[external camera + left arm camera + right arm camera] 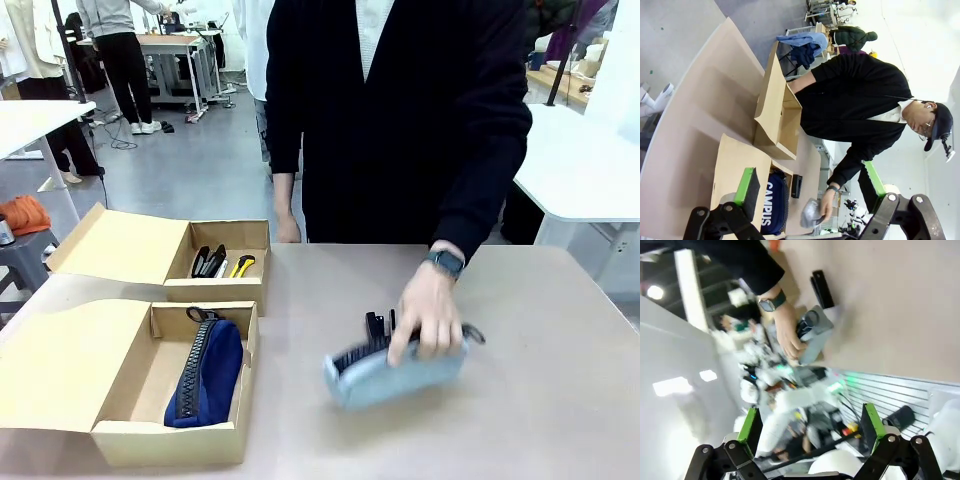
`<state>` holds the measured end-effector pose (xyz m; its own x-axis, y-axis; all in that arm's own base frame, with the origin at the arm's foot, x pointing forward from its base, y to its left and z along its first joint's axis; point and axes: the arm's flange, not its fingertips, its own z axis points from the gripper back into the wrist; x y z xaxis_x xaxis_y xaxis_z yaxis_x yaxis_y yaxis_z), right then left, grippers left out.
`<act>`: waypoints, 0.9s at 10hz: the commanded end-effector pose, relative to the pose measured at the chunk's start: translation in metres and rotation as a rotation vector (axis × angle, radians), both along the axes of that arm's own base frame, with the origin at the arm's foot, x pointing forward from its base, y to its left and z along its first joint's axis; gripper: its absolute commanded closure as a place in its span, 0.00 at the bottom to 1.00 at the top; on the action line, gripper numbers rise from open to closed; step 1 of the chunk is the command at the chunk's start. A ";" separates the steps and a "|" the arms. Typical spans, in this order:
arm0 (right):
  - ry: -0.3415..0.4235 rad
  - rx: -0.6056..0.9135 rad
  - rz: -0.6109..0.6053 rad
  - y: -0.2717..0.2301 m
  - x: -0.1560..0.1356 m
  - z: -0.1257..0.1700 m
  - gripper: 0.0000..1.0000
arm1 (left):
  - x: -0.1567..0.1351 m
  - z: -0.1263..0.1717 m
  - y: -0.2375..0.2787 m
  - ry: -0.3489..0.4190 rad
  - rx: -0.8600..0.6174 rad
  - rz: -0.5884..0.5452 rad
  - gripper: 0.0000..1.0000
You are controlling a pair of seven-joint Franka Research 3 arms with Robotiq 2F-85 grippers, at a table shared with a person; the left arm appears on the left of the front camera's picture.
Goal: Place items inside the box.
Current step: Pick up a Pencil pouch or Stapler and place it inside the Mailer Box closest to the robot.
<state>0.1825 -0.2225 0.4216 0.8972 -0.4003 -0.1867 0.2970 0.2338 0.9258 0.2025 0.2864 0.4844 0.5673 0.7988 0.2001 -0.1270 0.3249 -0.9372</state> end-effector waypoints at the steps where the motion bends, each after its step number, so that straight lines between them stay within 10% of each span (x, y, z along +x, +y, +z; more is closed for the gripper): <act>1: -0.143 0.013 -0.078 -0.011 -0.022 -0.012 0.00 | 0.001 0.000 0.000 -0.026 -0.001 -0.002 0.00; 2: 0.000 0.000 0.000 0.000 0.000 0.000 0.00 | 0.001 0.000 0.000 -0.026 -0.001 -0.002 0.00; 5: -0.052 0.012 -0.047 -0.012 -0.034 -0.004 0.00 | 0.001 0.000 0.000 -0.026 -0.001 -0.002 0.00; 9: -0.126 -0.209 0.316 0.165 0.070 0.033 0.00 | 0.001 0.000 0.000 -0.026 -0.001 -0.002 0.00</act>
<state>0.2231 -0.1543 0.4681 0.9772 -0.2068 -0.0479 0.1279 0.3933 0.9105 0.2037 0.2859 0.4839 0.5697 0.7975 0.1986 -0.1294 0.3256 -0.9366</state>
